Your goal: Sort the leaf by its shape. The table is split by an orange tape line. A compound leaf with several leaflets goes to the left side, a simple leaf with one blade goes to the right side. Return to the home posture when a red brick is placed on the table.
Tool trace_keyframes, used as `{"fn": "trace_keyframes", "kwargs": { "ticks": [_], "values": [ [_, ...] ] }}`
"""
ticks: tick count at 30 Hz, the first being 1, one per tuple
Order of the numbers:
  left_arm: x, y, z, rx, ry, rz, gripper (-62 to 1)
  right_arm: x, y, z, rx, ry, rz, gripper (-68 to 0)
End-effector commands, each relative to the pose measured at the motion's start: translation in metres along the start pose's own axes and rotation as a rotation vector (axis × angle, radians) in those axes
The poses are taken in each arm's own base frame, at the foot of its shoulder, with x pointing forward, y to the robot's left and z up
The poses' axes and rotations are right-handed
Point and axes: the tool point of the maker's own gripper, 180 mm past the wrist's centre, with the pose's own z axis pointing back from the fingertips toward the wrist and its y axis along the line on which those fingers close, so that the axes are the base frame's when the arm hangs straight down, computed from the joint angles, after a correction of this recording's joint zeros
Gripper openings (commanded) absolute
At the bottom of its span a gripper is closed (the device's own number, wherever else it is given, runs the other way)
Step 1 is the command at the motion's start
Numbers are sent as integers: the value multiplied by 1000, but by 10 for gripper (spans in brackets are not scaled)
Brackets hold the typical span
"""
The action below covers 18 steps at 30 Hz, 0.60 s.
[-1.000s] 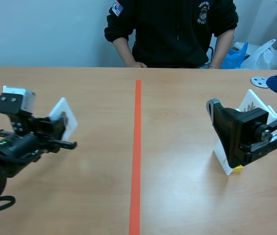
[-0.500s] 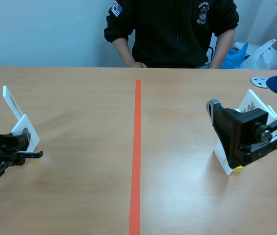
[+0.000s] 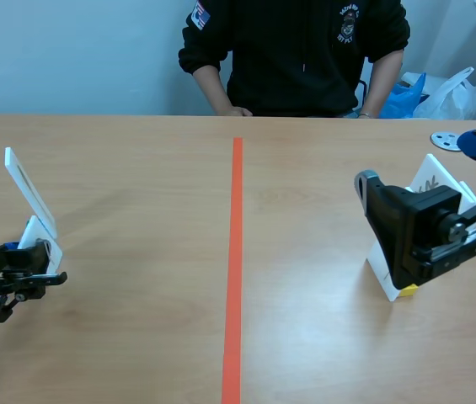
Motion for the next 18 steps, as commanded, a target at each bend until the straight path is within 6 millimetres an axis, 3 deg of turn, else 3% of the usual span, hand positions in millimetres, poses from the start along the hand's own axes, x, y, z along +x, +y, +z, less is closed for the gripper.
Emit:
{"fn": "trace_keyframes", "kwargs": {
  "ticks": [1, 4, 7, 12, 18],
  "values": [
    [22, -2, -6, -10, -71, -3, -276, 6, -2, -1, -6, -26, -5, 4],
    [29, -2, -5, -11, -107, -1, -102, 6, -2, -1, -6, -26, -5, 4],
    [35, -2, -5, -12, -136, 0, 7, 6, -2, -1, -6, -26, -5, 4],
    [47, -6, -1, -33, -168, 87, 14, 5, -2, -1, -6, -20, -5, 4],
    [73, -11, 14, -84, -193, 64, 14, 5, -2, -1, -6, -19, -6, 4]
  ]
}}
